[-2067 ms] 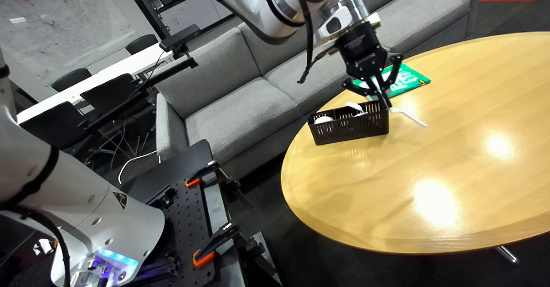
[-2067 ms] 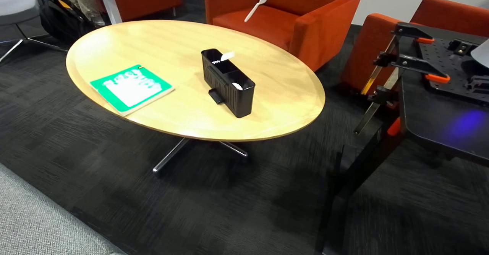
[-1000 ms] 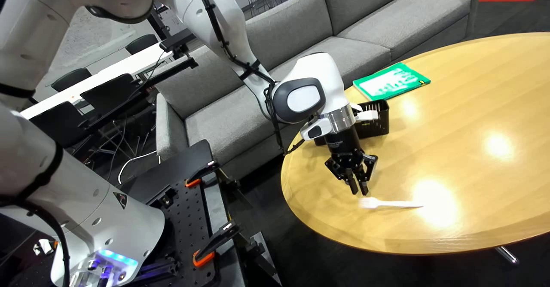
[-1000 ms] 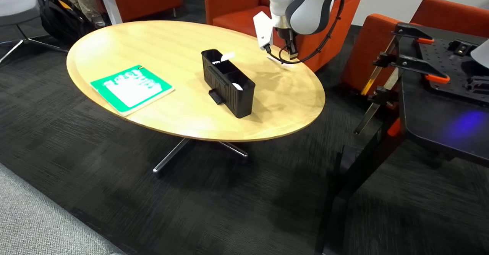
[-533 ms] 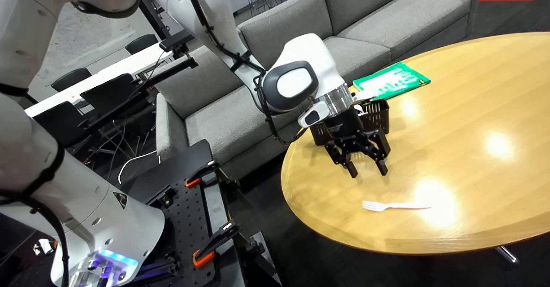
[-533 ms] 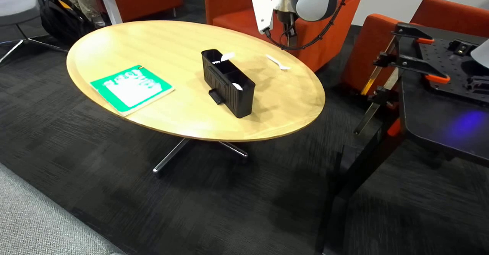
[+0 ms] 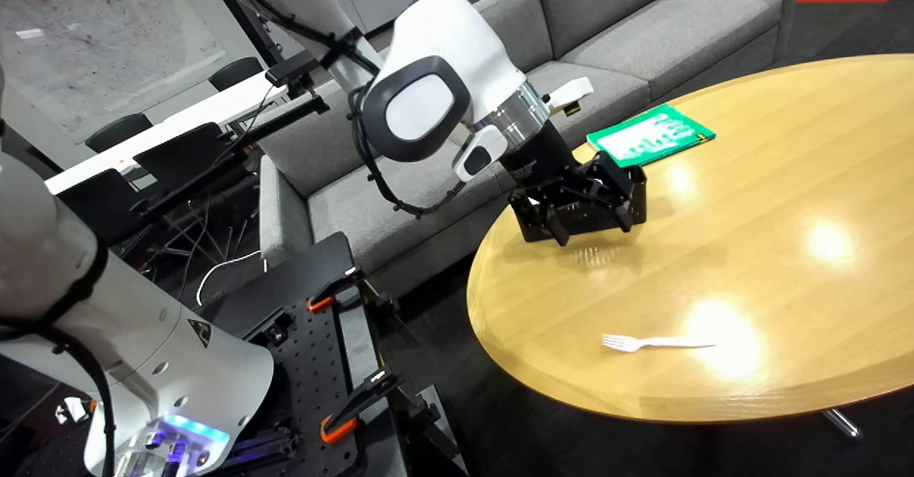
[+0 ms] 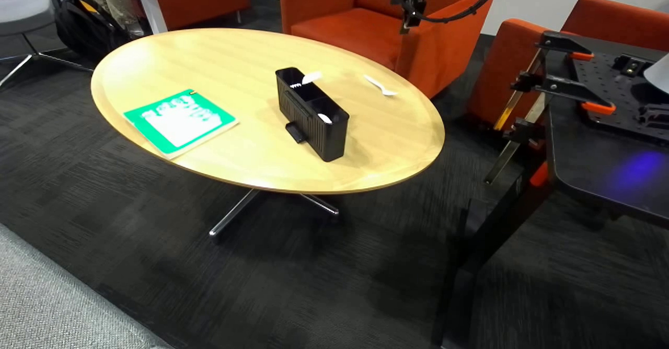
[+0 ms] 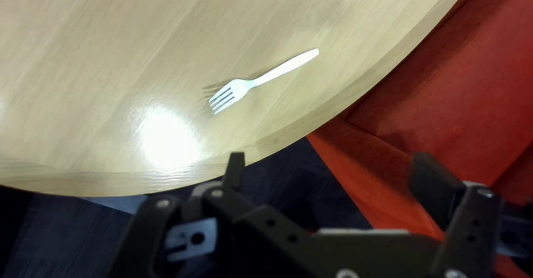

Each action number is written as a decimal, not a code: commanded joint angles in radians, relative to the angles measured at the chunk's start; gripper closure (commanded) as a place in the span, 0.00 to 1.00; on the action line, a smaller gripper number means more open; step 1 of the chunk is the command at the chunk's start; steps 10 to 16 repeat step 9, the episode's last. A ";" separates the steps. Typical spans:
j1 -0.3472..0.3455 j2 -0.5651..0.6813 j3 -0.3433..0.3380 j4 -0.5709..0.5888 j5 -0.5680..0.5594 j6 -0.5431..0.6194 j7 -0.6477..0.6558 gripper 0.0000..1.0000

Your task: Pick the fork on the middle compartment of the cutlery holder and put it on the table

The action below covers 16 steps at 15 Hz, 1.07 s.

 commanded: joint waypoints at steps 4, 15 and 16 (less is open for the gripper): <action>-0.119 -0.304 0.089 -0.150 -0.001 0.037 -0.222 0.00; -0.105 -0.261 0.078 -0.124 0.002 0.035 -0.198 0.00; -0.105 -0.261 0.078 -0.124 0.002 0.035 -0.198 0.00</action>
